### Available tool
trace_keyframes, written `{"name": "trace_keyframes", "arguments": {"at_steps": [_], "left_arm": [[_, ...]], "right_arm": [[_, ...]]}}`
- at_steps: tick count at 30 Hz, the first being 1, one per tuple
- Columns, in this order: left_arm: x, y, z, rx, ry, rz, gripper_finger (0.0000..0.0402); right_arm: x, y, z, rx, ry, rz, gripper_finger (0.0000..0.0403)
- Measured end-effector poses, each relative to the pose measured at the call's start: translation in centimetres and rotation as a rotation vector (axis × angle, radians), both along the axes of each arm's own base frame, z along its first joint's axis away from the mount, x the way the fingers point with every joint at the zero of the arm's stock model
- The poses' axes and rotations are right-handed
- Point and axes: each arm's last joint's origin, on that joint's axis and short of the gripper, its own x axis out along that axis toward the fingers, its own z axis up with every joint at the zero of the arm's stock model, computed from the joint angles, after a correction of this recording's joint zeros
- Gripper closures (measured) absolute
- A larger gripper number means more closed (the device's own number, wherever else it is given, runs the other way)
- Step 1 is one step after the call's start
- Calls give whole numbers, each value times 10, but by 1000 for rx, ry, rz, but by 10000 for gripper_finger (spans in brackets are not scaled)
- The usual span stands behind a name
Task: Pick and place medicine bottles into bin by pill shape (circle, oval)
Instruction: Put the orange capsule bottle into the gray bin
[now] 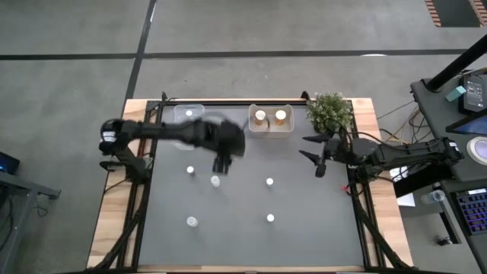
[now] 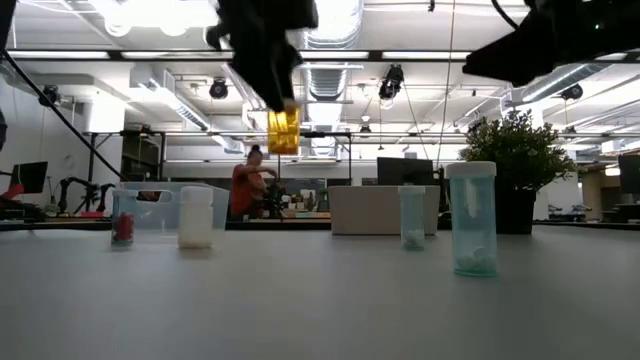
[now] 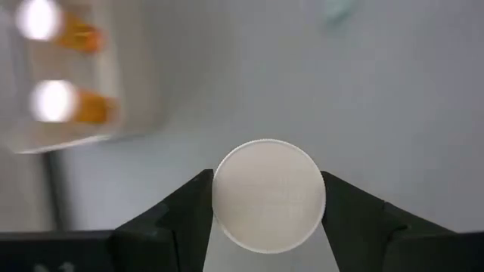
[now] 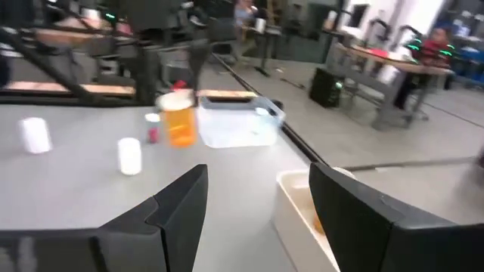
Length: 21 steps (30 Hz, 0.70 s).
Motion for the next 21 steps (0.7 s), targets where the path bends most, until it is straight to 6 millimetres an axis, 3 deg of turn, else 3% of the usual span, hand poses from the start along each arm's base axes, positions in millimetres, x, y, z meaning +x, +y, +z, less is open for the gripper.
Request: {"name": "trace_keyframes", "arguments": {"at_steps": [6,10,14,21], "left_arm": [[-1,87,5,156,-50,-73,207],[-7,121,21,199,-140,-81,207],[-8,138,31,248,-232,-55,207],[-4,144,38,256,-335,-78,207]], "right_arm": [[-2,-4,7,-33,-65,-145,179],[-5,-7,17,-94,-132,-222,179],[-8,-10,25,-129,-198,-247,179],[-13,-14,42,-164,-279,-294,179]]}}
